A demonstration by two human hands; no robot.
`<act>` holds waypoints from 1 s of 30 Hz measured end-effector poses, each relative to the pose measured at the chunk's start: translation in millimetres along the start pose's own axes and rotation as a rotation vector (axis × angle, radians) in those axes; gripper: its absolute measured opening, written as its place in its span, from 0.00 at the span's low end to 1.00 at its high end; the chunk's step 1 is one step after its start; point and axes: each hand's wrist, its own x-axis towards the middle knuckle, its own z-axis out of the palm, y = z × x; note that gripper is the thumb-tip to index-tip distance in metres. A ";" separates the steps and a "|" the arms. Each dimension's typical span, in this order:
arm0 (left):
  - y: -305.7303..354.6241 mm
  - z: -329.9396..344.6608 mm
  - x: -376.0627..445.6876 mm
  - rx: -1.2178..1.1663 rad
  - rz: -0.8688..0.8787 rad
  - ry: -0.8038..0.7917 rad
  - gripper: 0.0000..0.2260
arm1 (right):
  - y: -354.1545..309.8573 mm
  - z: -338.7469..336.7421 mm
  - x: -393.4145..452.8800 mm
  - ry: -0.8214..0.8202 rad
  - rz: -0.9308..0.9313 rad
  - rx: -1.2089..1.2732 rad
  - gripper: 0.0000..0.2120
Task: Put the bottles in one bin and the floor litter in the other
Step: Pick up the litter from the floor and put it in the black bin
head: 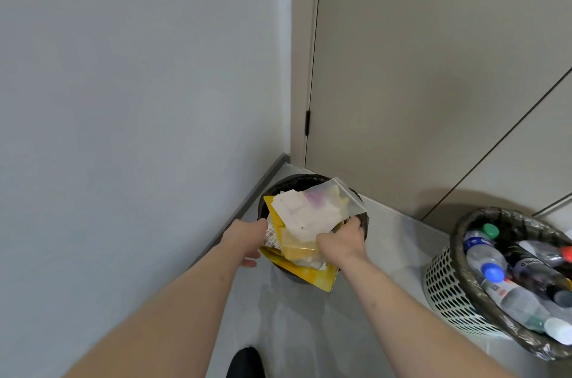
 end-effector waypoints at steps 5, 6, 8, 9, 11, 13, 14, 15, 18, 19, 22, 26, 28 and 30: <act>4.0 1.6 -9.9 0.090 -0.076 -0.093 0.18 | -0.4 -9.2 -7.7 0.059 -0.187 -0.234 0.41; 3.8 1.7 -9.6 0.069 -0.080 -0.106 0.17 | 0.5 -9.0 -9.4 0.027 -0.231 -0.302 0.39; 4.4 2.6 -6.2 -0.011 -0.056 -0.105 0.13 | 3.0 -6.5 -11.7 -0.053 -0.285 -0.396 0.34; 4.6 2.7 -3.6 -0.055 -0.035 -0.093 0.12 | 3.4 -4.7 -12.9 -0.083 -0.308 -0.425 0.33; 4.5 3.4 2.0 -0.105 0.009 -0.065 0.08 | 3.0 0.3 -13.9 -0.128 -0.354 -0.475 0.35; 3.4 4.7 4.1 -0.102 0.052 -0.045 0.06 | 3.5 6.2 -13.3 -0.163 -0.389 -0.534 0.40; 2.4 5.6 4.2 -0.094 0.069 -0.054 0.08 | 4.8 8.7 -13.1 -0.177 -0.399 -0.562 0.42; 1.3 6.5 3.8 -0.081 0.082 -0.072 0.12 | 7.1 10.6 -12.3 -0.192 -0.401 -0.587 0.43; -2.7 7.6 6.2 -0.061 0.101 -0.098 0.20 | 17.8 13.3 -8.6 -0.232 -0.386 -0.649 0.40; -3.4 7.3 6.9 -0.060 0.102 -0.091 0.21 | 21.1 13.6 -7.3 -0.242 -0.375 -0.664 0.38; -4.6 9.0 10.1 -0.049 0.113 -0.080 0.23 | 26.9 15.7 -1.3 -0.261 -0.358 -0.712 0.33; -0.1 12.1 8.1 -0.019 0.137 -0.084 0.27 | 30.6 19.1 7.2 -0.254 -0.354 -0.787 0.30; 0.6 14.1 6.6 0.006 0.164 -0.090 0.29 | 32.1 21.7 7.5 -0.267 -0.353 -0.818 0.30; 2.8 16.2 1.5 0.021 0.177 -0.128 0.27 | 33.5 23.2 6.1 -0.266 -0.359 -0.819 0.30</act>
